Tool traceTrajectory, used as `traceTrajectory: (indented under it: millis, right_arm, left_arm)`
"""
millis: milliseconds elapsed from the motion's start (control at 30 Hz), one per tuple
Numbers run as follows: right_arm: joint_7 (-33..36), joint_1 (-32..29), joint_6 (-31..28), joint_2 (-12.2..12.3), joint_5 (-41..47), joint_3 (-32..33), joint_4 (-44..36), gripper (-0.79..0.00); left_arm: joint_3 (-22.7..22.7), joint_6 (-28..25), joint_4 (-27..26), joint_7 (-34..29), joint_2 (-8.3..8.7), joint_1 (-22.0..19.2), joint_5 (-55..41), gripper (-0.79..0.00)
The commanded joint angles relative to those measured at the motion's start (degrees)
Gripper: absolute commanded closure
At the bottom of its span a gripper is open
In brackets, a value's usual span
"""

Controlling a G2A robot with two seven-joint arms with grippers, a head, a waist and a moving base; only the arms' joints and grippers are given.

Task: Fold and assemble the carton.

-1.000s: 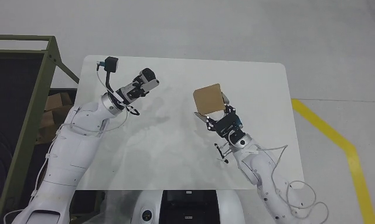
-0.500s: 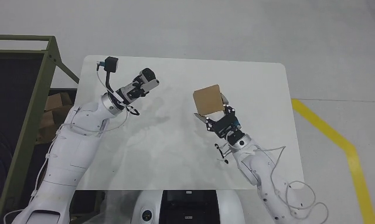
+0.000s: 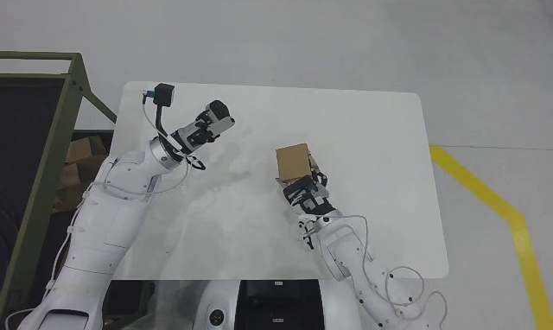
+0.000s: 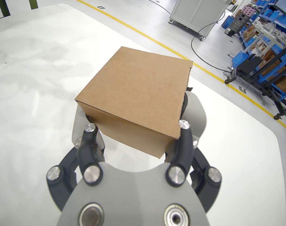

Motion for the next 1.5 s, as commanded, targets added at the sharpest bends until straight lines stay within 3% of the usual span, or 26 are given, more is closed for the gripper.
traceTrajectory:
  millis: [0, 433, 500, 600, 700, 833, 900, 933, 1233, 1467]
  right_arm:
    - [-0.48, 0.52, 0.70, -0.48, 1.47, -0.81, 1.76, 0.000]
    - [-4.83, 4.32, 2.39, -3.02, 6.29, -4.18, 11.74, 0.000]
    - [-5.37, 4.65, 2.81, -3.35, 6.85, -4.47, 12.71, -0.105]
    - [-6.04, 4.99, 3.55, -3.80, 7.36, -4.80, 13.88, -0.105]
    - [-6.33, 5.33, 3.76, -4.17, 7.81, -5.02, 14.93, -0.252]
    - [-6.80, 5.36, 3.92, -4.53, 7.92, -5.21, 15.67, -0.376]
    - [-7.16, 5.14, 3.83, -4.62, 7.81, -5.23, 15.48, -0.699]
    - [-7.27, 4.98, 3.74, -4.63, 7.73, -5.15, 15.30, -0.785]
    - [-8.41, 1.52, 2.03, -3.60, 5.81, -1.90, 8.77, -0.785]
    - [-9.04, -2.41, -6.58, -0.71, 0.39, 6.38, 0.17, -0.785]
  left_arm:
    - [0.00, 0.00, 0.00, 0.00, 0.00, 0.00, 0.00, -0.785]
    - [0.00, 0.00, 0.00, 0.00, 0.00, 0.00, 0.00, -0.785]
    - [0.00, 0.00, 0.00, 0.00, 0.00, 0.00, 0.00, -0.785]
    - [0.00, 0.00, 0.00, 0.00, 0.00, 0.00, 0.00, -0.785]
    - [0.00, 0.00, 0.00, 0.00, 0.00, 0.00, 0.00, -0.785]
    - [0.00, 0.00, 0.00, 0.00, 0.00, 0.00, 0.00, -0.785]
    - [0.00, 0.00, 0.00, 0.00, 0.00, 0.00, 0.00, -0.785]
    - [0.00, 0.00, 0.00, 0.00, 0.00, 0.00, 0.00, -0.785]
    - [0.00, 0.00, 0.00, 0.00, 0.00, 0.00, 0.00, -0.785]
    - [-0.61, 0.94, -1.27, 2.09, 0.01, 1.04, 3.23, -0.785]
